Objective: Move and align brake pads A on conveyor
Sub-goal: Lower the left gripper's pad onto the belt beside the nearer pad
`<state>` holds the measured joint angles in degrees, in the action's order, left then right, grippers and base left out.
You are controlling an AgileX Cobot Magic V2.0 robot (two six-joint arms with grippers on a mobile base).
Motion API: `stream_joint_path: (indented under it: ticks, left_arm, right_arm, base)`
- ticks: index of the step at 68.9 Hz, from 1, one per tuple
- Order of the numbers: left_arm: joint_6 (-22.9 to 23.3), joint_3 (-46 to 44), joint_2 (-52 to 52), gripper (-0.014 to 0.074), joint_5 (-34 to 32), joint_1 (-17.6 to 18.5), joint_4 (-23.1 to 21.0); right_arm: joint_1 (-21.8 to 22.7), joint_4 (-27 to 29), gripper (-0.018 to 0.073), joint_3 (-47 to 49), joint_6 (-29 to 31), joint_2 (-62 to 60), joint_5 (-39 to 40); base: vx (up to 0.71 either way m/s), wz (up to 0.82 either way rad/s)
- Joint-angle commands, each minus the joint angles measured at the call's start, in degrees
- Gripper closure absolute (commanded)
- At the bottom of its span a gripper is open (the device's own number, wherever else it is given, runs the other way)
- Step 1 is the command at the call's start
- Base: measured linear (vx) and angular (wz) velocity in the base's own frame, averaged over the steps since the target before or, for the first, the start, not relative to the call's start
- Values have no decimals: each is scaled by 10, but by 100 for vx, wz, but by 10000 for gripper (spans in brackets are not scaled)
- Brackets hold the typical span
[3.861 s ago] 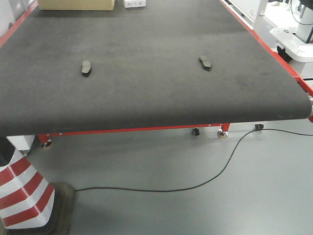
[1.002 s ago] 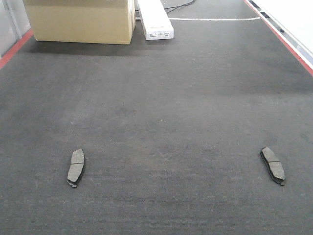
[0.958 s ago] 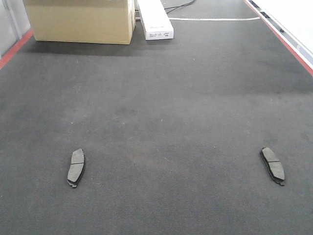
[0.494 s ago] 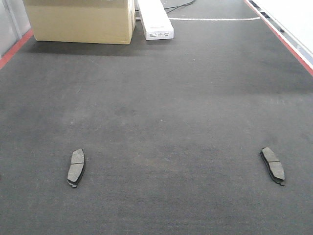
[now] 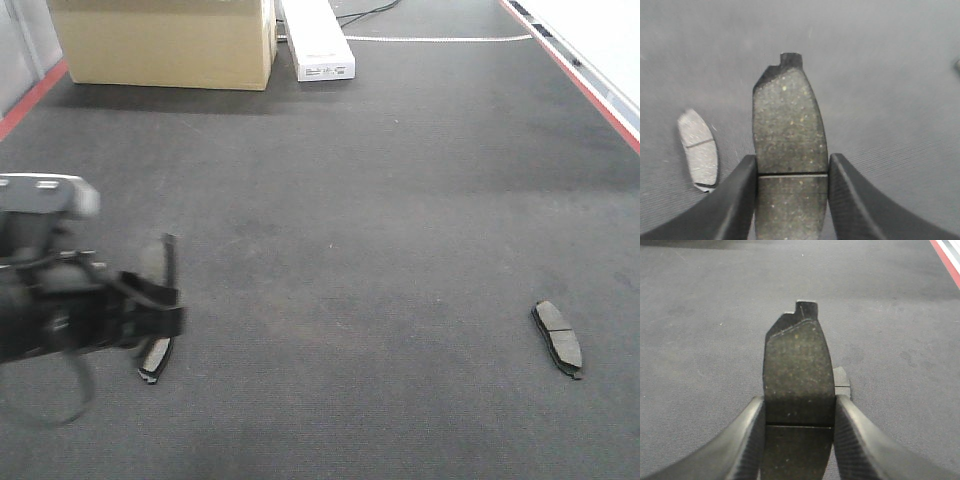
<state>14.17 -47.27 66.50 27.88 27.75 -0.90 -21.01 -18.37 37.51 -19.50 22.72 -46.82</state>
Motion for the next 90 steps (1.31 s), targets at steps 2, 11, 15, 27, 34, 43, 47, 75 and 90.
stream_joint_path:
  ticks: [2,11,15,27,34,43,47,75,90]
  left_arm:
    - [3,-49,63,573,-48,2,-8]
    - [33,-85,138,566,-48,2,-8]
    - [44,-99,165,561,-48,4,-8]
    - [48,-134,235,528,-46,8,-32]
    - [48,-149,268,494,-47,8,-52]
    - [48,-164,302,440,-50,8,-79]
    - [48,-172,318,418,-50,8,-90]
    - [48,-217,405,300,-48,8,-135]
    - [31,-249,415,207,-28,8,-137]
  right_arm:
    - [4,-16,564,16,4,2,48]
    - [4,-16,564,16,4,2,48]
    - [4,-16,564,16,4,2,48]
    - [4,-16,564,16,4,2,47]
    - [4,-16,564,16,4,2,47]
    - [4,-17,564,16,4,2,47]
    - [4,-17,564,16,4,2,47]
    - [4,-17,564,16,4,2,47]
    - [4,-17,564,16,4,2,47]
  base:
    - [0,0]
    - [0,0]
    - [0,0]
    - [0,0]
    - [0,0]
    - [0,0]
    - [0,0]
    - [0,0]
    - [0,0]
